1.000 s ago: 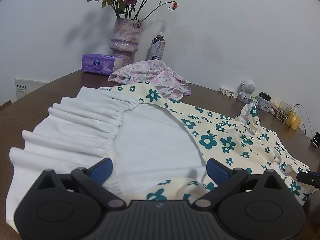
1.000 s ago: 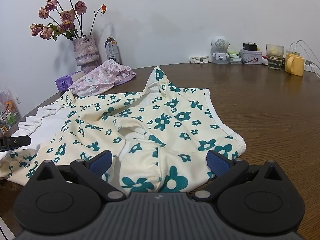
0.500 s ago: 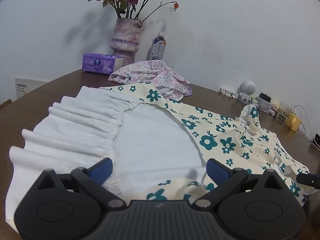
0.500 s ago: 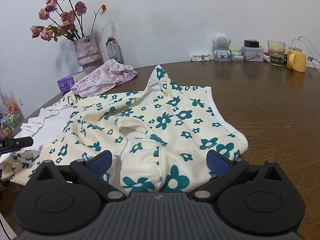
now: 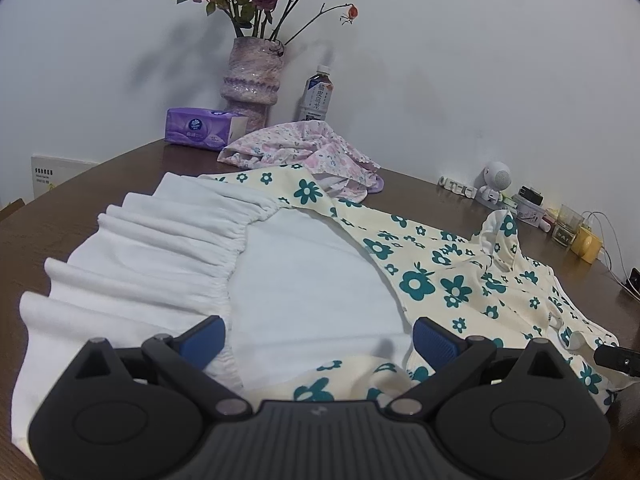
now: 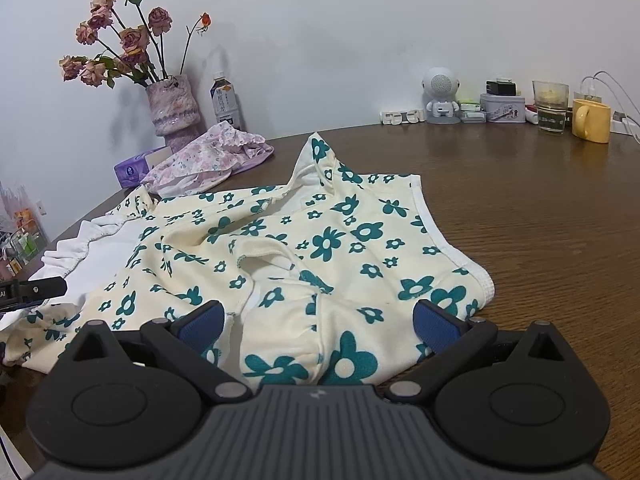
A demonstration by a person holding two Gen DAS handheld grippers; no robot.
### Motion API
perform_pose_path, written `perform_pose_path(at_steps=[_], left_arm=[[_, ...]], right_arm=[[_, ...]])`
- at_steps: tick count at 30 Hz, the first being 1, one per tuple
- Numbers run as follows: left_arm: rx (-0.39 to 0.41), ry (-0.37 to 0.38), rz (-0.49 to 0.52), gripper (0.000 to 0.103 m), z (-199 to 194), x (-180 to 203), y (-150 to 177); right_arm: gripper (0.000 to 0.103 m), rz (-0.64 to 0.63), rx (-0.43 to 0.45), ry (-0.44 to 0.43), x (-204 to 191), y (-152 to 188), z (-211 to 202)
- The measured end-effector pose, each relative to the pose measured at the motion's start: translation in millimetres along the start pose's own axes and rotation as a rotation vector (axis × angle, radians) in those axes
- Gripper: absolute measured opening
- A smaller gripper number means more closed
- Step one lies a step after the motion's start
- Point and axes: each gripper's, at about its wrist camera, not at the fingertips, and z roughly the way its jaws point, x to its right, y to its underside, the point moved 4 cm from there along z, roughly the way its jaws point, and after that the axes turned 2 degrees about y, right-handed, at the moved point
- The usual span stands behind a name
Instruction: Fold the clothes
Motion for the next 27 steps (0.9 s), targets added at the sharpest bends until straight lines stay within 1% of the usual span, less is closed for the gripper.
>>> perform_pose_path(at_steps=[27], left_arm=[[0.007,0.015,-0.013,0.100,-2.0,-1.3,0.2]], right_arm=[[0.102,0.004,-0.010,0.012,0.5,0.0,1.4]])
